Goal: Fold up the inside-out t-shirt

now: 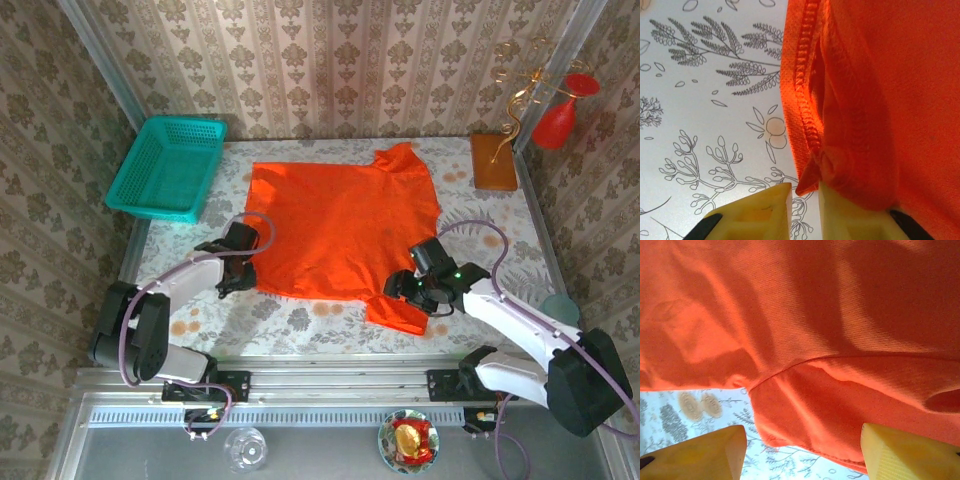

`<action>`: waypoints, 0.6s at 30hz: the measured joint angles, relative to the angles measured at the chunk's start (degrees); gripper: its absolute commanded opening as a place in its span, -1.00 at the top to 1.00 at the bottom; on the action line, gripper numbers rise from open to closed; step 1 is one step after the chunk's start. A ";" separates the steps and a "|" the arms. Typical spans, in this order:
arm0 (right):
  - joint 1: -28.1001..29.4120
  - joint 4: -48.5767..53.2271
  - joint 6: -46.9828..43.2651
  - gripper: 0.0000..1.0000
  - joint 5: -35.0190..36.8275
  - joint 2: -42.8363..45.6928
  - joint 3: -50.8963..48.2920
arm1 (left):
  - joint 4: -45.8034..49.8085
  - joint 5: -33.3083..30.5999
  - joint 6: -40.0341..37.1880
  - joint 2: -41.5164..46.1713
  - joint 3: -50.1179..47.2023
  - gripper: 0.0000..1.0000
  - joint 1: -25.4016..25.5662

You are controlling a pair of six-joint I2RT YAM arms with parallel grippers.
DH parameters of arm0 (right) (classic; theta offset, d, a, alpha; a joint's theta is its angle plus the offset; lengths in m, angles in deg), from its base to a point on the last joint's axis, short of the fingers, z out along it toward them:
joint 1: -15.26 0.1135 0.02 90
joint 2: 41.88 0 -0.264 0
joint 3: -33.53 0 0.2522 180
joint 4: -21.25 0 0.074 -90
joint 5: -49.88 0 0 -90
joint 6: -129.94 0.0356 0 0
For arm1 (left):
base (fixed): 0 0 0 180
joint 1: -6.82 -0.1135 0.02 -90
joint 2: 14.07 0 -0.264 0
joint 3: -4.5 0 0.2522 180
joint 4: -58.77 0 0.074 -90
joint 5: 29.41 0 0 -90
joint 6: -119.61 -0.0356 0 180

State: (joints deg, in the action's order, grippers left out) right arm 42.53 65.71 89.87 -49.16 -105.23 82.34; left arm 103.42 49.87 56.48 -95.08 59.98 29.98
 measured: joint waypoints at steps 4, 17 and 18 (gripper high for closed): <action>0.00 -0.22 1.14 -0.25 2.05 -1.18 -0.26 | -0.50 0.44 -0.26 -0.04 0.00 0.61 -0.11; -0.57 -0.31 8.74 -0.30 9.18 -6.82 -1.29 | 0.44 2.54 -1.36 2.56 0.00 1.00 -2.34; -0.74 0.31 9.51 -0.30 9.97 -7.08 -1.29 | 0.61 3.65 -1.18 4.20 -0.04 1.00 -3.34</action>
State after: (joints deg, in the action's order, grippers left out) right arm 41.78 66.01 99.38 -39.19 -112.31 81.05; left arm 104.04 53.52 55.30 -90.88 59.94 26.63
